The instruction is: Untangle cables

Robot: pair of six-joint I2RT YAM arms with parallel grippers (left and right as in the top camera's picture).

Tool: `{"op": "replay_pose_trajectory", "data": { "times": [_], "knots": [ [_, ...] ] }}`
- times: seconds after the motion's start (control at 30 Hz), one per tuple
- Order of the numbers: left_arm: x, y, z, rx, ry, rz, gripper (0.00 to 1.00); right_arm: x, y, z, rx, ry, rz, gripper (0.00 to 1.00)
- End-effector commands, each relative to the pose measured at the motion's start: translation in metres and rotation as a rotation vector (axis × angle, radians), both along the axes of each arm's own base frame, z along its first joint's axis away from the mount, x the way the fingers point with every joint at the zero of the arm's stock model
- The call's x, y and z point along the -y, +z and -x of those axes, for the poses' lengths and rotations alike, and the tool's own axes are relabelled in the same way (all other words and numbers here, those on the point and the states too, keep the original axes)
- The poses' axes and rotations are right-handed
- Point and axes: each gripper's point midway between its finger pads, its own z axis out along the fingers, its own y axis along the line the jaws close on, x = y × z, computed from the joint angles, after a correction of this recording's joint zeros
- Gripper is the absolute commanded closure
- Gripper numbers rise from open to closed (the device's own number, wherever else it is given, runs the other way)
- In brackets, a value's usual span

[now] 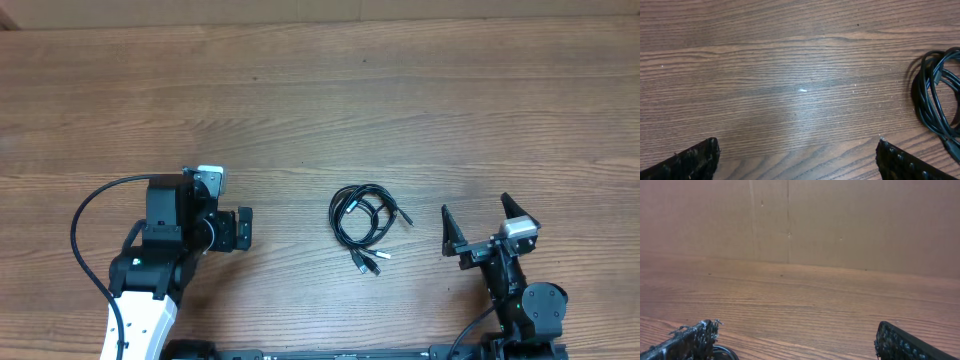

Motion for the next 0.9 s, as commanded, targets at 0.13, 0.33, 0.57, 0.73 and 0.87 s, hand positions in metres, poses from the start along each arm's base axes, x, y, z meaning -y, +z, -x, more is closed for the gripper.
{"op": "replay_pose_trajectory", "data": {
  "times": [0.13, 0.33, 0.57, 0.73, 0.87],
  "knots": [
    [0.004, 0.011, -0.006, 0.035, -0.033, -0.002, 0.01, -0.001, -0.004, 0.000, -0.008, 0.003, -0.002, 0.00],
    [0.004, 0.011, -0.005, 0.028, -0.033, -0.002, 0.00, -0.001, -0.004, 0.000, -0.008, 0.003, -0.002, 0.00],
    [0.010, 0.011, -0.004, 0.030, -0.070, 0.018, 0.00, -0.001, -0.004, 0.000, -0.008, 0.003, -0.002, 0.00],
    [0.012, 0.011, -0.003, 0.028, -0.074, 0.024, 0.01, -0.001, -0.004, 0.000, -0.008, 0.003, -0.002, 0.00],
    [0.015, 0.011, -0.002, 0.025, -0.086, 0.040, 0.00, -0.001, -0.004, 0.000, -0.008, 0.003, -0.002, 0.00]
  ]
}}
